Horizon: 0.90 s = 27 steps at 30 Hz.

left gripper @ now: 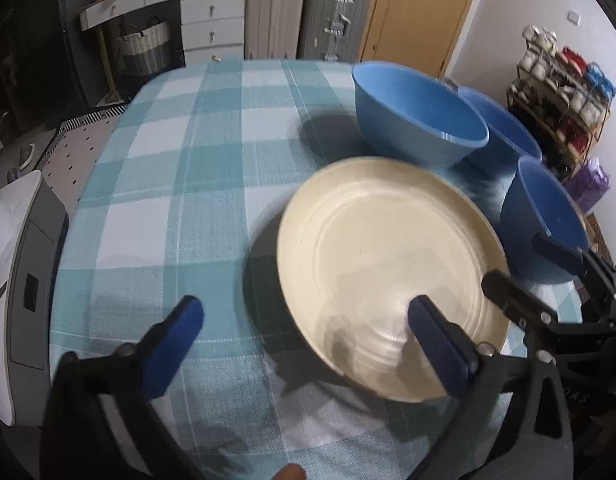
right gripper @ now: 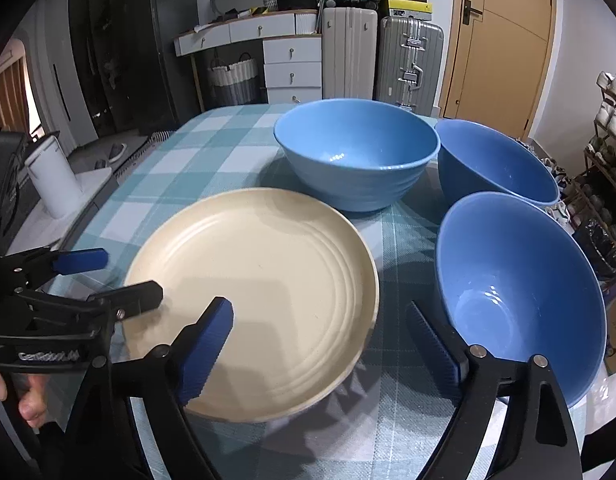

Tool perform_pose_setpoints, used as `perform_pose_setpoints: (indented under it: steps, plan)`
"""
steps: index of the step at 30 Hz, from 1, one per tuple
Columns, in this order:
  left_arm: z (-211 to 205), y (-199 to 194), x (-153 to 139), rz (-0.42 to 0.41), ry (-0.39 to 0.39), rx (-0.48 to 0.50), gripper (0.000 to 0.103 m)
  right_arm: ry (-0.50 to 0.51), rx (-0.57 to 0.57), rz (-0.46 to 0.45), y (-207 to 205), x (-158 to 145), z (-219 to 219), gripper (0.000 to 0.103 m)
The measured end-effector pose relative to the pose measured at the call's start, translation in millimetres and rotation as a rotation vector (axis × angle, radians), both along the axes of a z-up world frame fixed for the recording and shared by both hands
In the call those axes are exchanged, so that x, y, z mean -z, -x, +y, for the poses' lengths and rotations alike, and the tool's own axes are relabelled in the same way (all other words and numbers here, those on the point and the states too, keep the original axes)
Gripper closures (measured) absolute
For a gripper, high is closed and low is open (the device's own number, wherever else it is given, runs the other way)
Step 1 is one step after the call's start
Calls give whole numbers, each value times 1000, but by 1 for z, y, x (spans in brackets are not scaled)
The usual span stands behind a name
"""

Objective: Organize plates and bowls
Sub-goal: 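Open both grippers to release the plate onto the stack, then move both grippers toward the rim of the nearest blue bowl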

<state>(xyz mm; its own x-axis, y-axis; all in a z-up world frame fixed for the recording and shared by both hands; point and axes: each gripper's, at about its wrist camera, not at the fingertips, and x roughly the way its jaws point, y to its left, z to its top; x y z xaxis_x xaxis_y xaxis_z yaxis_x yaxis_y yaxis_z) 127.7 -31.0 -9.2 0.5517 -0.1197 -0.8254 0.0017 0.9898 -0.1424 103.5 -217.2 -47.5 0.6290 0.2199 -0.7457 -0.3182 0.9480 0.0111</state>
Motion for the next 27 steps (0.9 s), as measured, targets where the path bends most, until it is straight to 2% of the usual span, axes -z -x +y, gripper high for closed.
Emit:
perform_pose_setpoints:
  steps: [2, 4, 14, 27]
  plan:
    - [3, -1, -5, -5, 9, -6, 0, -14, 0, -7, 0, -6, 0, 7]
    - [5, -3, -13, -19, 5, -11, 0, -27, 1, -17, 0, -12, -2, 5]
    - [1, -27, -43, -63, 13, 7, 0, -105, 50, -43, -21, -49, -19, 4]
    - [-12, -75, -52, -72, 6, 29, 0, -165, 129, -8, -73, -62, -49, 4]
